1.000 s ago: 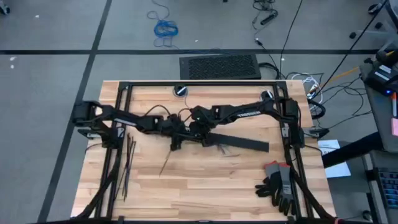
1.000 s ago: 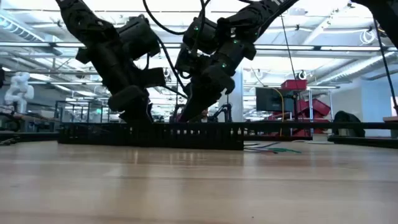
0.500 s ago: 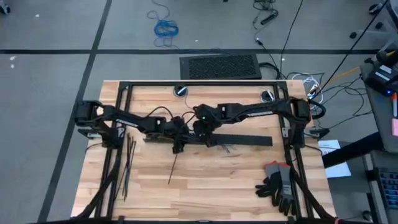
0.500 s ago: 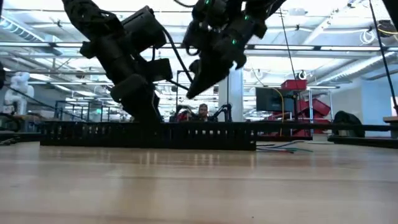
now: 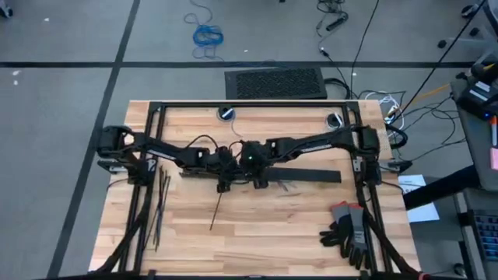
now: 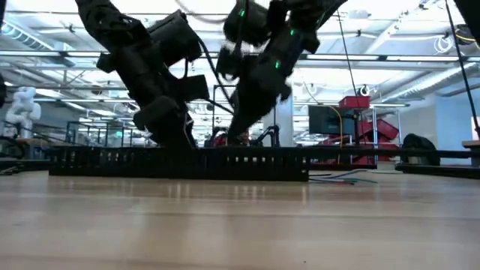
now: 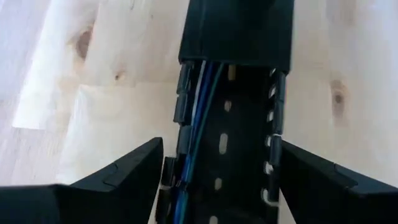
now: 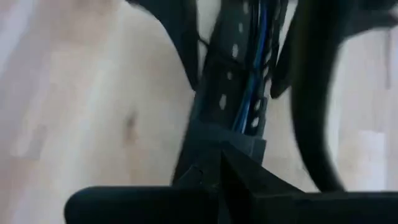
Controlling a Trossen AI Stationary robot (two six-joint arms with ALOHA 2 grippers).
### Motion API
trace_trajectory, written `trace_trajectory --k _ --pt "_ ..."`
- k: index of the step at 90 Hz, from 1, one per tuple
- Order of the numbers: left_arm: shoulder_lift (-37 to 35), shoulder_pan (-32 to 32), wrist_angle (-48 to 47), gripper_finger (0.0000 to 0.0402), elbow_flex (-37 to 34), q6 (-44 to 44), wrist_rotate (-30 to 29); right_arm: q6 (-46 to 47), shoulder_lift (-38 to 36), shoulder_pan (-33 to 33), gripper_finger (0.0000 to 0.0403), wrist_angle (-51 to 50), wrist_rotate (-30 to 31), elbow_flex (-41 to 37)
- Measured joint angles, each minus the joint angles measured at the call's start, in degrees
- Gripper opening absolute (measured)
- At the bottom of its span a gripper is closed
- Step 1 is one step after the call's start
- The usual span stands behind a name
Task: Ziptie cables
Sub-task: Close the cable duct
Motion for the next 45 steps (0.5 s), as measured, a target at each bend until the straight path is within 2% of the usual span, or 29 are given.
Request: trace_trajectory --k 11,23,45 --pt "3.51 -0.23 3.70 0.0290 0.00 -0.10 1.04 -0.10 2.71 -0.11 0.0000 2.59 -0.53 0.08" --pt "6.67 -0.21 6.17 0.0290 -0.02 -0.25 2.02 -0.67 3.73 -0.14 0.0000 4.65 -4.19 0.00" --pt "5.55 -0.25 5.82 0.0290 0.00 -0.01 1.82 -0.49 3.81 0.04 0.0000 4.64 -4.18 -0.01"
